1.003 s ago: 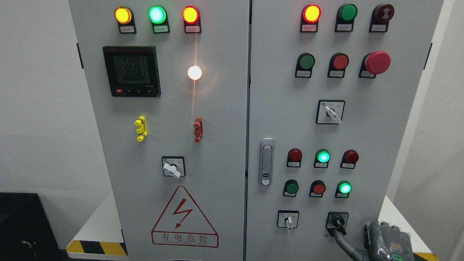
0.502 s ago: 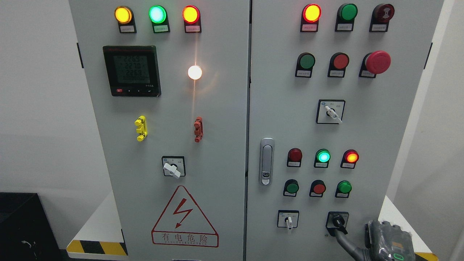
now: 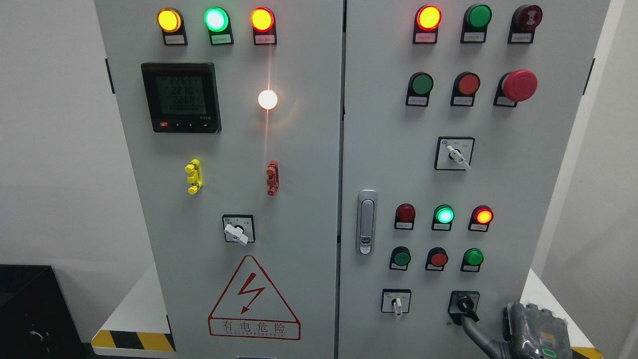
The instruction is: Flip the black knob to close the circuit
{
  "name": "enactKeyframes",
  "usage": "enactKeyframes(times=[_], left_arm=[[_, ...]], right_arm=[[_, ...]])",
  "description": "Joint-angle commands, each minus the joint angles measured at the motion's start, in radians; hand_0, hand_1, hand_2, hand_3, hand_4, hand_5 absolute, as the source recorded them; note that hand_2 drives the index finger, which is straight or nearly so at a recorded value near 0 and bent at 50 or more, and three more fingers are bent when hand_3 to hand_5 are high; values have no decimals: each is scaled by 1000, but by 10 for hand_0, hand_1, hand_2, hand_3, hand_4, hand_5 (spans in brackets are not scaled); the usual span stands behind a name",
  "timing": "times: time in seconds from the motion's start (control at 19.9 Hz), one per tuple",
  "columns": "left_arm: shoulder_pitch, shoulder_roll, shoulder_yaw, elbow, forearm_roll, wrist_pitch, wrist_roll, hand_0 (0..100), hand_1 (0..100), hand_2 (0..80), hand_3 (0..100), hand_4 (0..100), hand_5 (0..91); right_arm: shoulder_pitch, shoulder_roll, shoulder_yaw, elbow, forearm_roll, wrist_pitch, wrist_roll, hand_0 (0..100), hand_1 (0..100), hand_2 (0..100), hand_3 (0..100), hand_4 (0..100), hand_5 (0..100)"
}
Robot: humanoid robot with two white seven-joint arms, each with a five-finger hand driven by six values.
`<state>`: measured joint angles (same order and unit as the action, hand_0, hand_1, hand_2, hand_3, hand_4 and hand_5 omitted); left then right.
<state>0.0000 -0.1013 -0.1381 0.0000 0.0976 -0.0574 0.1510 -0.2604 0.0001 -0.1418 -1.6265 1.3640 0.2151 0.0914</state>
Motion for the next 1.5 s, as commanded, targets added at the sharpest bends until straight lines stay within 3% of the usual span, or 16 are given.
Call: enactKeyframes(times=[0.0, 0.9, 1.45], left_arm=[[23, 0, 0, -31, -1, 1, -1, 120, 556, 0, 0, 0, 0], [23, 0, 0, -31, -1, 1, -1, 120, 556, 0, 0, 0, 0], [23, 0, 0, -31, 1, 1, -1, 120, 556, 0, 0, 0, 0]], right_arm=[[0, -12, -2, -3, -2, 1, 1, 0, 0, 937, 1000, 948, 997], [3, -14, 15, -9, -11, -2, -4, 0, 2, 935, 1000, 948, 997], [10, -25, 80, -9, -13, -2, -19, 0, 8, 936, 1000, 948, 996]])
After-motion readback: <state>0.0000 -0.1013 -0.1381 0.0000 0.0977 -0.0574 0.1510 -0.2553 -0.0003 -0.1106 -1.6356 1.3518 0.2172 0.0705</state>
